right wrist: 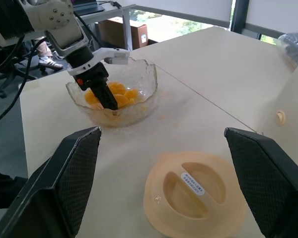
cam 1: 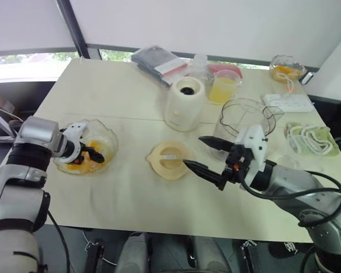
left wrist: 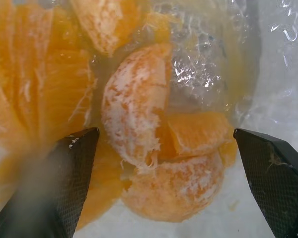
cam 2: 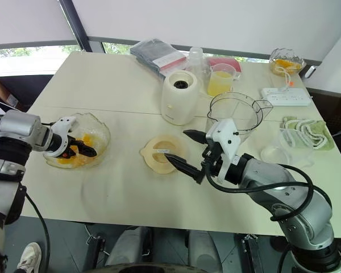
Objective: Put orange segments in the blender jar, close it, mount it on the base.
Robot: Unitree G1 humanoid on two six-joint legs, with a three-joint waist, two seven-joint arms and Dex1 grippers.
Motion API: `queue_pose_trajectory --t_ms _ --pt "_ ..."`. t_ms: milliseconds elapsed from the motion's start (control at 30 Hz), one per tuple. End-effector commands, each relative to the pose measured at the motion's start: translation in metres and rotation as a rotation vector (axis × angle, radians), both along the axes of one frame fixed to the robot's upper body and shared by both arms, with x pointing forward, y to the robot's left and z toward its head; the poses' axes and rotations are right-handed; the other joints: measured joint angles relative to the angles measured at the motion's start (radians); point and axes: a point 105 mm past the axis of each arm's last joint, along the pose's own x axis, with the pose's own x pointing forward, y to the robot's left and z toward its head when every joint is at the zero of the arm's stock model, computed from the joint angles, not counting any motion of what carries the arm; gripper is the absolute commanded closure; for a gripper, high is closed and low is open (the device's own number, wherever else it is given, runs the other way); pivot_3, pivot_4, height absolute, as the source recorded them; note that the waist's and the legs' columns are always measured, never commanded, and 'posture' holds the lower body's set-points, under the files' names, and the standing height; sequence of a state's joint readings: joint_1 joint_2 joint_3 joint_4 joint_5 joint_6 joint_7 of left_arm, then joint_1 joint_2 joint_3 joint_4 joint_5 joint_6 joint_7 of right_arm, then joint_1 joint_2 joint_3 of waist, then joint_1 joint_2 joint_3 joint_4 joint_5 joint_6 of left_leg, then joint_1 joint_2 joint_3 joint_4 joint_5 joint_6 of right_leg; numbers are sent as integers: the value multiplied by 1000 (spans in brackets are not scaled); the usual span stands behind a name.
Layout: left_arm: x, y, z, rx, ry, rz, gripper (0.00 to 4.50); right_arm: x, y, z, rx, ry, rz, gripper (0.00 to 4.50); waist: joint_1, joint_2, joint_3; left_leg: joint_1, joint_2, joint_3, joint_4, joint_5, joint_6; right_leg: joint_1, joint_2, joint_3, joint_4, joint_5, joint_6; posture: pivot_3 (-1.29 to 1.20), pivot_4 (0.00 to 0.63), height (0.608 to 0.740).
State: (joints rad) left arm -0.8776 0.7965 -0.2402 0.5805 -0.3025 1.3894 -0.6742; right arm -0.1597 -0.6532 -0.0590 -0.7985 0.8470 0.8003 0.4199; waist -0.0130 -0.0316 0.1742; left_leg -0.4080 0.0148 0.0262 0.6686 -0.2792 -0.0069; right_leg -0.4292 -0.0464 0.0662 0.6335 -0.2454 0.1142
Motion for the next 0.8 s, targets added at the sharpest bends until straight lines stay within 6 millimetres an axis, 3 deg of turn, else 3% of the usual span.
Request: queue_pose_trajectory --t_ms 33,100,800 --pt "1 -1 1 1 -12 10 878 -1 -1 8 -1 -37 1 267 0 0 0 0 0 0 0 0 0 0 0 0 0 0 0 0 150 740" --pt "3 -4 3 -5 -22 2 1844 0 -1 7 -1 -37 -1 267 0 0 0 0 0 0 1 0 0 0 0 0 1 0 0 0 150 740" --pt "25 -12 21 -81 -117 66 1844 6 -1 7 -31 -49 11 267 0 0 0 -1 0 0 10 0 0 1 0 0 7 0 0 0 150 740"
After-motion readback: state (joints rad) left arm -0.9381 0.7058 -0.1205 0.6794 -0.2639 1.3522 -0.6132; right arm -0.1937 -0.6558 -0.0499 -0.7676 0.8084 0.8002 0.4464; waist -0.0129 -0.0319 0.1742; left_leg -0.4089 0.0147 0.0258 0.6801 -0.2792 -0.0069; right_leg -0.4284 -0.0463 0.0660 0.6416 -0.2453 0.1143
